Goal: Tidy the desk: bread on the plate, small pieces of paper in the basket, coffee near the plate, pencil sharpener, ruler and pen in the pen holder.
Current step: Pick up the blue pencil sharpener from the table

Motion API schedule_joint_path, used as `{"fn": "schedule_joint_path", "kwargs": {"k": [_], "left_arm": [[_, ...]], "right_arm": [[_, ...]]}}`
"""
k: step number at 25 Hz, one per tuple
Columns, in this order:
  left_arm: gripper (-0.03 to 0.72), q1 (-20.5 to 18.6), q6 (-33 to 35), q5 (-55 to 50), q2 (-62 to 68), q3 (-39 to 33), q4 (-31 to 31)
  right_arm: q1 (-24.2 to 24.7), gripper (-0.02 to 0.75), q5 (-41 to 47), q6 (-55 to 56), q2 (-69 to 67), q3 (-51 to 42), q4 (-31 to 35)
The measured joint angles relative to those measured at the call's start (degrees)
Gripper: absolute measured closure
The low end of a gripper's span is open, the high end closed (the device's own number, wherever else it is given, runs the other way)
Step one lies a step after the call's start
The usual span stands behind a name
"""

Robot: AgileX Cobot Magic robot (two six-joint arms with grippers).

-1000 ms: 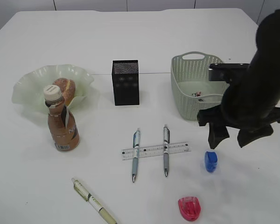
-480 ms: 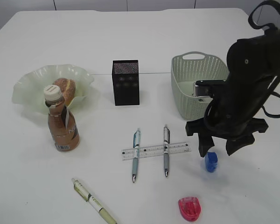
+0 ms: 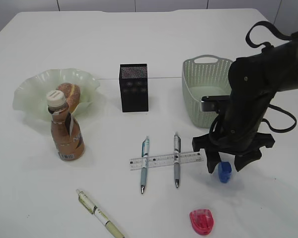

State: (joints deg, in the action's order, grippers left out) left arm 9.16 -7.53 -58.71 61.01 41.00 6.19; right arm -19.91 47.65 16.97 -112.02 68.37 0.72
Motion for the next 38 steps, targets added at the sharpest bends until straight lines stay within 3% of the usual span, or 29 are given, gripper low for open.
{"fn": "schedule_joint_path", "kwargs": {"k": [7,17,23,31,38], "left_arm": [[0.255,0.00,0.00,-0.09,0.00,0.00,0.00],[0.255,0.00,0.00,-0.09,0.00,0.00,0.00],[0.255,0.00,0.00,-0.09,0.00,0.00,-0.54],[0.255,0.00,0.00,-0.09,0.00,0.00,-0.91],[0.255,0.00,0.00,-0.09,0.00,0.00,-0.91]], "right_arm": [[0.00,0.290,-0.22,0.00,-2.15,0.12,0.00],[0.00,0.549,-0.22,0.11,-2.40,0.12,0.00],[0.00,0.563,-0.11,-2.87,-1.76,0.21,0.76],[0.00,0.564,-2.96,-7.43,8.65,2.39,4.96],[1.65,0.564,-3.04,-16.34,9.08,15.13,16.12]]}}
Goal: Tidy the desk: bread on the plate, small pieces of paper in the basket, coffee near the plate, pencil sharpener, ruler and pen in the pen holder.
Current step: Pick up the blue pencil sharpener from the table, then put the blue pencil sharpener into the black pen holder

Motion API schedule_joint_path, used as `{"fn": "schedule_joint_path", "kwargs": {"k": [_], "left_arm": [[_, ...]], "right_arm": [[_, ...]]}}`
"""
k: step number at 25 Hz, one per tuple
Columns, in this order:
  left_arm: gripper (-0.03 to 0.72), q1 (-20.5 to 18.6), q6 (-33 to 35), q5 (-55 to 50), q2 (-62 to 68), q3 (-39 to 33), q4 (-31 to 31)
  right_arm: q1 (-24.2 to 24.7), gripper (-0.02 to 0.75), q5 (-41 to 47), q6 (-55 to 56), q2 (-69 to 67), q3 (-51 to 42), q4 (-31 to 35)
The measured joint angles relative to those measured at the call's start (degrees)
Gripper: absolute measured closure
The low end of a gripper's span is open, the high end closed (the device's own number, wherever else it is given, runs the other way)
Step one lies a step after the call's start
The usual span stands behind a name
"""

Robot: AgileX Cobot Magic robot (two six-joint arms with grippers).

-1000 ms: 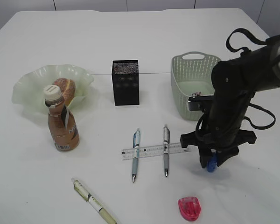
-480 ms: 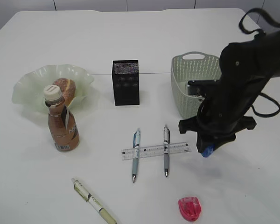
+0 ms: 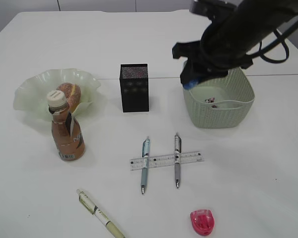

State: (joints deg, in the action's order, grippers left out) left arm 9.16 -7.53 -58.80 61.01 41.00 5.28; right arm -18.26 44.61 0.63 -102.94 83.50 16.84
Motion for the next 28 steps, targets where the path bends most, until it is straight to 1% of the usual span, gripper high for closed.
{"fn": "schedule_joint_path", "kwargs": {"k": [7,18,25,28], "left_arm": [[0.255,0.00,0.00,0.00,0.00,0.00,0.43],[0.255,0.00,0.00,-0.13,0.00,0.00,1.34],[0.255,0.00,0.00,-0.13,0.00,0.00,1.51],[0.255,0.00,0.00,-0.13,0.00,0.00,1.65]], "right_arm": [[3.57,0.564,-0.36,-9.39,-7.34,12.82,13.49],[3.85,0.564,-0.49,-27.79,-25.10,26.52,35.73],[3.85,0.564,-1.04,-32.05,-31.58,31.95,41.05],[3.94,0.564,-1.93,-34.05,-33.03,32.89,44.58]]}}
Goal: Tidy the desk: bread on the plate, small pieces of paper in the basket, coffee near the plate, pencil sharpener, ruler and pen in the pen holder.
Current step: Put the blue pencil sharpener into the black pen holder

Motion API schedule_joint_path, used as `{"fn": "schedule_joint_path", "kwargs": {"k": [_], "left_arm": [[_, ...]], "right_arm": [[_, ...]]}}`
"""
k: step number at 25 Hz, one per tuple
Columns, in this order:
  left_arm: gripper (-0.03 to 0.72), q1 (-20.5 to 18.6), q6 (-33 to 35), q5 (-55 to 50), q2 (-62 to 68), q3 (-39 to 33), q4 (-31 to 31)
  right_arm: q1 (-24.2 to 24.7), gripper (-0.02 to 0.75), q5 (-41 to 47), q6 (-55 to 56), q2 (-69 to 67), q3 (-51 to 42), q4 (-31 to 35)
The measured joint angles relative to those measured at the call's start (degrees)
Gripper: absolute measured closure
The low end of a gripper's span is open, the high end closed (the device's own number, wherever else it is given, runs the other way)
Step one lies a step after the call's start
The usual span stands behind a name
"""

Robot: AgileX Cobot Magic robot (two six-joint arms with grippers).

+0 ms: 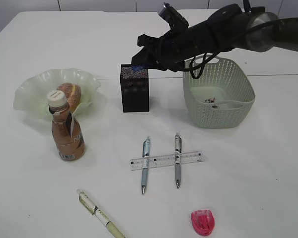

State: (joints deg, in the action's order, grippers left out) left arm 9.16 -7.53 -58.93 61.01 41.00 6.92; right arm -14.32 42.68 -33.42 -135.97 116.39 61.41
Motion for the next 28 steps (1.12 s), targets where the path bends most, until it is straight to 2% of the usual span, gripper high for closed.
{"fn": "schedule_joint_path", "kwargs": {"k": [7,13,15,22,24,28], "left_arm": [[0.255,0.00,0.00,0.00,0.00,0.00,0.09],[0.255,0.00,0.00,0.00,0.00,0.00,0.22],[0.255,0.00,0.00,0.00,0.00,0.00,0.26],[0.255,0.00,0.00,-1.21,0.00,0.00,0.47],[0.255,0.00,0.00,-1.33,0.00,0.00,0.47],[0.255,0.00,0.00,-1.33,0.00,0.00,0.57]], "right_arm": [[0.00,0.547,-1.99,-4.24,-1.21,-0.06,4.86],[0.00,0.407,-2.22,-4.47,-1.21,-0.06,5.40],[0.00,0.384,-2.22,-4.57,-1.21,-0.06,5.40],[0.14,0.371,-1.42,-4.33,-1.21,-0.06,5.45],[0.28,0.371,-0.07,-1.34,-0.86,-0.06,3.05],[0.55,0.371,6.35,9.11,3.35,-0.06,-13.31]]}}
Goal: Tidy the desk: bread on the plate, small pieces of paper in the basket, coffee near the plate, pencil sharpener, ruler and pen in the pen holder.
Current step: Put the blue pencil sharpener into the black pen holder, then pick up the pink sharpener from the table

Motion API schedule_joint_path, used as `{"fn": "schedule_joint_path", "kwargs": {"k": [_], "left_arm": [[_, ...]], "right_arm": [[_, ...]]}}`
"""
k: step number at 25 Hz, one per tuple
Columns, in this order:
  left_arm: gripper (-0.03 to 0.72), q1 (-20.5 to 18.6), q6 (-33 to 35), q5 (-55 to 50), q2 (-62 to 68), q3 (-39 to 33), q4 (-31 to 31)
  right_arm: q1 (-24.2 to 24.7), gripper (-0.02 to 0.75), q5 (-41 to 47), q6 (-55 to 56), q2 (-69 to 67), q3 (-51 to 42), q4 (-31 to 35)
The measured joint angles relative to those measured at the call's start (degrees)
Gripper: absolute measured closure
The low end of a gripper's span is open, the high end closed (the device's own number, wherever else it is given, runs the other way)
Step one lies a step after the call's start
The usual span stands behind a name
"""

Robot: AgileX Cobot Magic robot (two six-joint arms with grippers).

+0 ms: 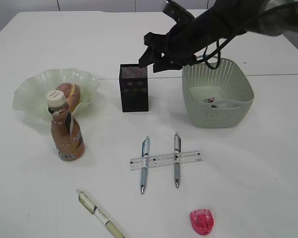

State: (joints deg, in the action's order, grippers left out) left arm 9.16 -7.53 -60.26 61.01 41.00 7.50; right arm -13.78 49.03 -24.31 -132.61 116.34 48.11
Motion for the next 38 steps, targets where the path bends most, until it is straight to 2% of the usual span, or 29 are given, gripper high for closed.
{"fn": "schedule_joint_path", "kwargs": {"k": [4,10,13,18,24,29,33,38], "left_arm": [[0.255,0.00,0.00,0.00,0.00,0.00,0.11],[0.255,0.00,0.00,0.22,0.00,0.00,0.11],[0.255,0.00,0.00,0.32,0.00,0.00,0.11],[0.255,0.00,0.00,1.07,0.00,0.00,0.11],[0.255,0.00,0.00,1.60,0.00,0.00,0.11],[0.255,0.00,0.00,1.60,0.00,0.00,0.11],[0.256,0.00,0.00,1.60,0.00,0.00,0.11],[0.256,0.00,0.00,1.49,0.00,0.00,-1.10]], "right_arm": [[-0.01,0.371,10.22,9.05,5.87,0.00,-13.84],[-0.01,0.370,20.29,16.73,13.49,-0.33,-28.31],[-0.01,0.370,20.88,17.90,19.48,-5.47,-32.45],[-0.13,0.371,21.19,18.28,30.55,-21.03,-34.62],[-4.39,0.370,15.39,20.06,42.82,-42.43,-37.21],[-13.13,0.370,9.57,28.14,47.29,-56.02,-41.55],[-20.81,0.370,2.72,37.72,47.27,-61.81,-45.70],[-23.56,0.370,-2.89,46.08,43.97,-62.94,-48.56]]}}
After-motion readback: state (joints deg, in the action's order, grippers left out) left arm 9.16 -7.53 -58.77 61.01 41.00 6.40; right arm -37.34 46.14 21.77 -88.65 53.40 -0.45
